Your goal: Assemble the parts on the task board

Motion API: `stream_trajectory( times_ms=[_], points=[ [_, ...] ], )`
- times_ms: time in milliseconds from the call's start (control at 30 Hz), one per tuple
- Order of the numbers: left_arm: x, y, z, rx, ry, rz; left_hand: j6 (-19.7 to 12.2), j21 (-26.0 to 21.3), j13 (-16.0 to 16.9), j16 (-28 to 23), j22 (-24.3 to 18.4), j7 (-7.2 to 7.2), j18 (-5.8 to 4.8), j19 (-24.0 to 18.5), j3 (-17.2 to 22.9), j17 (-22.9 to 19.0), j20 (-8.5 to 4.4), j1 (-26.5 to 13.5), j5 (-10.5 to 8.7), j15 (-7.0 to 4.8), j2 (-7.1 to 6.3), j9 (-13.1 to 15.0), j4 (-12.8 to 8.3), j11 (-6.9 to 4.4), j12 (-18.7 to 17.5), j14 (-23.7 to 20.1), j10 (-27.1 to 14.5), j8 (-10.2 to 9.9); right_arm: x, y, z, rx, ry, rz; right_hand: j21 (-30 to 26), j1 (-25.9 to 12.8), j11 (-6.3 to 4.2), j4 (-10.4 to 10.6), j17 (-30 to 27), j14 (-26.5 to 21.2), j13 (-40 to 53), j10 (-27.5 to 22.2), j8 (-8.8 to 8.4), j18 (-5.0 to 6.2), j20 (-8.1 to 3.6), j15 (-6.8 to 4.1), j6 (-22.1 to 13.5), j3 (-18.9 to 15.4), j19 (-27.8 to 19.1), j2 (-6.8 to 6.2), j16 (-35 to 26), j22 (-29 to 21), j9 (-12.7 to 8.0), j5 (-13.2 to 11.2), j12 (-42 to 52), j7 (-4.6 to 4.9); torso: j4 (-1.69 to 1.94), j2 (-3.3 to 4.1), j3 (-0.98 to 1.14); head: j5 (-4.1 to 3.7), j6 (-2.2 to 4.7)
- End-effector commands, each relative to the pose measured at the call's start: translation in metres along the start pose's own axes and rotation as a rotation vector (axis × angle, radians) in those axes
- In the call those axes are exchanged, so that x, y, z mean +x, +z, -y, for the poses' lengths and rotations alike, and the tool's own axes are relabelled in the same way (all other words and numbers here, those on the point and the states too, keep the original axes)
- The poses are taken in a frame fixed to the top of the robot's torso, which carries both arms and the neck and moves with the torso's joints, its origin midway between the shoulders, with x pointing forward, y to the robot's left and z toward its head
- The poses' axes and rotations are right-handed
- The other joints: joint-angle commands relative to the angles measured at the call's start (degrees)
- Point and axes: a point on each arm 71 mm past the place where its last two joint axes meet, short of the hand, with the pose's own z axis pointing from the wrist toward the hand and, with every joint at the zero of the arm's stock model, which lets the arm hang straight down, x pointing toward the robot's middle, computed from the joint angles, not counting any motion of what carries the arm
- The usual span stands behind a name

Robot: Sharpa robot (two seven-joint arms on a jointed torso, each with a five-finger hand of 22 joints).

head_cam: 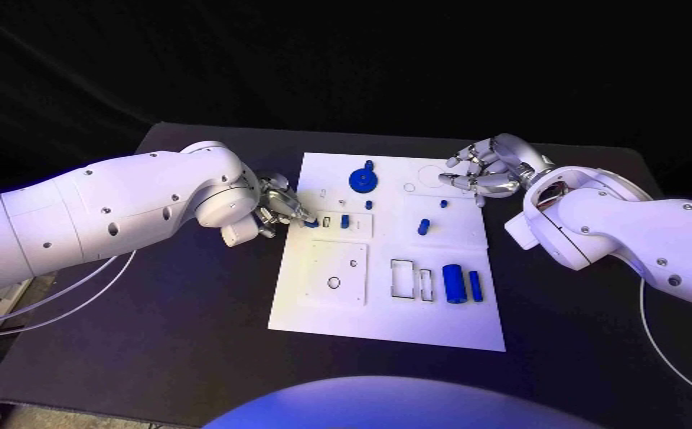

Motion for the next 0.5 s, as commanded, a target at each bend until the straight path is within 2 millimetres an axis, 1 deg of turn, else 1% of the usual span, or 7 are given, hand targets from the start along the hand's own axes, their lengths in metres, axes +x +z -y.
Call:
stream_trajectory(
  times_ms=[33,133,333,367,433,467,500],
  points=[
    [0.0031,-0.0014,0.0042,0.044,-0.033,-0.045,0.68,-0.08,0.16,0.21,1.39,-0.03,-0.54,0.04,8.33,15.09,0.03,-0.70,1.34,-0.17,0.15,-0.16,-8.98,-0.08,0.32,6.16,0.66,-0.02,0.0008,-0.0001,-0.0003,-0.008,-0.007,-0.006,-0.34,-0.36,-0.03,0.01,-0.10,-0.25,-0.04,-0.36,0.20,0.69,-0.04,-0.07,-0.34,0.43,-0.26,-0.01,-0.25,0.00,-0.05,0.29,0.20,-0.03,0.00,0.01,0.03,0.03,0.08],
    [0.0023,-0.0026,0.0054,0.053,-0.039,-0.048,0.92,-0.12,0.16,0.21,1.44,-0.06,-0.53,0.02,8.27,15.09,0.02,-0.92,1.82,-0.19,0.03,-0.24,-9.20,-0.11,0.30,6.16,0.75,-0.14,0.0009,-0.0001,-0.0002,-0.008,-0.007,-0.006,-0.48,-0.40,-0.03,0.02,-0.15,-0.27,-0.03,-0.34,0.24,0.71,-0.04,-0.07,-0.34,0.46,-0.30,-0.01,-0.28,-0.08,-0.05,0.29,0.25,-0.03,0.00,0.01,0.05,0.05,0.09],
    [0.0009,-0.0041,0.0088,0.066,-0.041,-0.048,1.99,0.02,0.45,0.21,1.78,-0.20,-0.53,0.02,8.16,15.09,-0.08,-1.72,4.80,-0.31,-0.29,-0.49,-10.21,-0.25,0.39,6.16,1.19,-0.64,0.0013,0.0000,-0.0002,-0.008,-0.007,-0.006,-0.48,-0.40,-0.03,0.02,-0.15,-0.27,-0.03,-0.34,0.24,0.71,-0.04,-0.07,-0.34,0.46,-0.30,-0.01,-0.28,-0.08,-0.05,0.29,0.25,-0.03,-0.02,0.01,0.06,0.13,0.15],
    [0.0008,-0.0041,0.0095,0.068,-0.039,-0.047,2.28,0.07,0.52,0.21,1.88,-0.23,-0.54,0.03,8.15,15.09,-0.11,-1.89,5.86,-0.35,-0.41,-0.53,-10.48,-0.28,0.42,6.16,1.29,-0.72,0.0013,0.0000,-0.0002,-0.008,-0.007,-0.006,-0.48,-0.40,-0.03,0.02,-0.15,-0.27,-0.03,-0.34,0.24,0.71,-0.04,-0.07,-0.34,0.46,-0.30,-0.01,-0.28,-0.08,-0.05,0.29,0.25,-0.03,-0.02,0.01,0.06,0.13,0.15],
    [0.0009,-0.0039,0.0114,0.072,-0.034,-0.048,3.15,0.26,0.80,0.21,2.16,-0.37,-0.55,0.08,8.14,15.09,-0.24,-2.40,9.46,-0.48,-0.87,-0.53,-11.18,-0.40,0.54,6.16,1.58,-0.84,0.0015,0.0000,-0.0003,-0.008,-0.007,-0.007,-0.48,-0.40,-0.03,0.02,-0.15,-0.27,-0.03,-0.34,0.24,0.71,-0.04,-0.07,-0.34,0.46,-0.30,-0.01,-0.28,-0.08,-0.05,0.29,0.25,-0.03,-0.03,0.01,0.06,0.12,0.19],
    [0.0009,-0.0037,0.0125,0.074,-0.031,-0.047,3.72,0.43,0.99,0.21,2.37,-0.51,-0.57,0.12,8.07,15.09,-0.33,-2.84,12.23,-0.58,-1.16,-0.46,-11.57,-0.46,0.62,6.16,1.78,-0.87,0.0015,0.0001,-0.0003,-0.008,-0.007,-0.007,-0.48,-0.40,-0.03,0.02,-0.15,-0.27,-0.03,-0.34,0.24,0.71,-0.04,-0.07,-0.34,0.46,-0.30,-0.01,-0.28,-0.08,-0.05,0.29,0.25,-0.03,-0.03,0.01,0.06,0.12,0.19],
    [0.0008,-0.0035,0.0136,0.076,-0.028,-0.047,3.95,0.52,1.07,0.21,2.47,-0.51,-0.57,0.14,7.96,15.09,-0.38,-3.07,13.60,-0.62,-1.35,-0.40,-11.73,-0.54,0.65,6.16,1.87,-0.85,0.0015,0.0001,-0.0003,-0.009,-0.007,-0.007,-0.48,-0.40,-0.03,0.02,-0.15,-0.27,-0.03,-0.34,0.24,0.71,-0.04,-0.07,-0.34,0.46,-0.30,-0.01,-0.28,-0.08,-0.05,0.29,0.25,-0.03,-0.04,0.02,0.06,0.06,0.19]
  ],
)
